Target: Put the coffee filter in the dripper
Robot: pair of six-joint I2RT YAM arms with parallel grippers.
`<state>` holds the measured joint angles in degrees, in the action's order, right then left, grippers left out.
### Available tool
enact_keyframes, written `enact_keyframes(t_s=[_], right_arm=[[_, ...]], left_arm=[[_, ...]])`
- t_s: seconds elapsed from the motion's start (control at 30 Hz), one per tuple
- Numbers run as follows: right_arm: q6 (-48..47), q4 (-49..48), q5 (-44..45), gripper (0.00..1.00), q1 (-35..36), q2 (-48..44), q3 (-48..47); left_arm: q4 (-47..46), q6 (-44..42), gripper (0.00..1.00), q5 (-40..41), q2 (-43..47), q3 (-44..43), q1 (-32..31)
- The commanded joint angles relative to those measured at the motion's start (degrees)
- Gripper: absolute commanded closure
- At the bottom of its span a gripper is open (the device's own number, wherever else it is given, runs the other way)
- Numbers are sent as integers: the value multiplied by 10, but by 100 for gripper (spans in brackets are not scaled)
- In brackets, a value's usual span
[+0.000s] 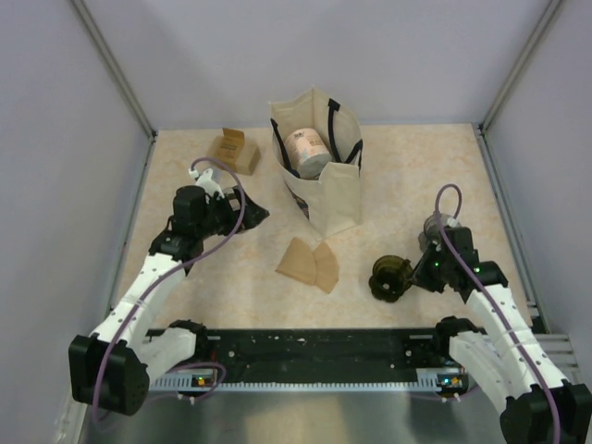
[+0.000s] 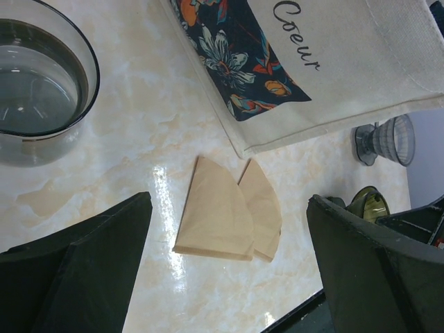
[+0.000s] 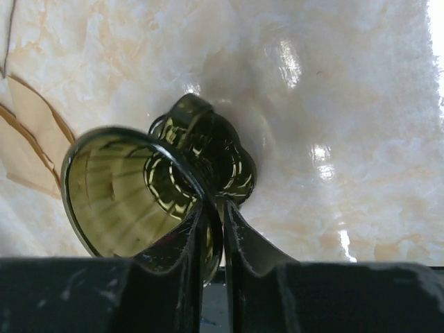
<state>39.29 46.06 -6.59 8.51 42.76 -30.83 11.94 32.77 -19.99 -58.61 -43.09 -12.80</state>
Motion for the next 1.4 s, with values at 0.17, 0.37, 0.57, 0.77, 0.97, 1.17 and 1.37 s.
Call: enact_keyframes(t_s=[0.17,0.37,0.57,0.77,0.97,1.17,1.37], right_arm=[[-10,-7,-26,100,3,-3,-16],[-64,8,-23,100,54,27,-98],[-139,-12,41,100,233,119,-209],[-187,-45,51,100,287,209,-272],[-209,-84,32,100,346,270,-324],[-177,-108,-10,100,352,297,-343],[-174,-109,-18,100,352,312,-355]], left_arm=[[-18,-20,1,47,19,-21,1],[-22,1,1,-4,-10,-43,-3],[-8,14,1,-69,-70,-98,-96],[17,22,3,-94,-83,-110,-179],[81,26,12,-14,-134,-145,-227],[84,18,22,-13,-169,-151,-246],[76,10,37,-23,-186,-148,-270]])
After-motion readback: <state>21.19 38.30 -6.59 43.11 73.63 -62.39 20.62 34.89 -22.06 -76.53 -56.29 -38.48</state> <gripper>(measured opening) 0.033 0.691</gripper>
